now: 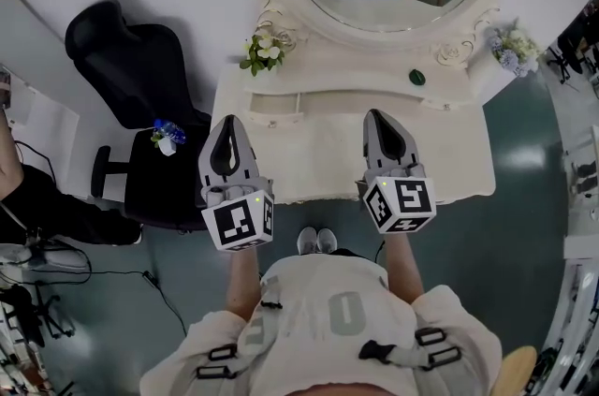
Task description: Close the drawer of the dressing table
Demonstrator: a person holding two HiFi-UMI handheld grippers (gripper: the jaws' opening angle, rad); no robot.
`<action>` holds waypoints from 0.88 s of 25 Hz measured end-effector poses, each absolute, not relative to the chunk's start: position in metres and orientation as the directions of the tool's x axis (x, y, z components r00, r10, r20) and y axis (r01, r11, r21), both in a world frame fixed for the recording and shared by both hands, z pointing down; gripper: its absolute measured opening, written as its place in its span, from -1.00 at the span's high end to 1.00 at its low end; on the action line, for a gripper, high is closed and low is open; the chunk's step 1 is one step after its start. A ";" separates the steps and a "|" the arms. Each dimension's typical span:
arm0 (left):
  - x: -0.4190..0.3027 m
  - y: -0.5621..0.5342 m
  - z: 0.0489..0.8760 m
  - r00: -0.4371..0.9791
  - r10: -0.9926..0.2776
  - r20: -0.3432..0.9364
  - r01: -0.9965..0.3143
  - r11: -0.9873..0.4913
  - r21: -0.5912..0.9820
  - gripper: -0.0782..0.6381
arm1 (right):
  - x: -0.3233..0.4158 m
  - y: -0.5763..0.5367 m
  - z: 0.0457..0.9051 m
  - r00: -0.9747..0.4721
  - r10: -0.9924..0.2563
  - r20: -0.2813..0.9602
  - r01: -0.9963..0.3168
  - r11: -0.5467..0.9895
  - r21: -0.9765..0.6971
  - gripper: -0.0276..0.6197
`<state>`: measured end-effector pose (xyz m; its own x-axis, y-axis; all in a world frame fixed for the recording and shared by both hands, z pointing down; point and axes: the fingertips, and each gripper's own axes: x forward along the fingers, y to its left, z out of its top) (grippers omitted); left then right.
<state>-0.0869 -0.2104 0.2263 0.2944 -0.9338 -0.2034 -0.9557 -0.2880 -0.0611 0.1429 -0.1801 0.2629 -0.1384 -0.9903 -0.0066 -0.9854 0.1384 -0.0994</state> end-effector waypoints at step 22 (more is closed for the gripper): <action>-0.116 -0.224 0.238 0.214 -0.961 -0.177 -0.976 -0.204 -0.072 0.73 | 0.070 -0.227 0.289 -0.390 -0.918 0.071 -0.909 0.372 -0.187 -0.14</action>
<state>-0.1161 -0.2237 0.2381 0.2135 -0.9608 -0.1770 -0.9764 -0.2037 -0.0724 0.0697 -0.2275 0.2888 -0.3899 -0.9181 0.0707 -0.9093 0.3718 -0.1869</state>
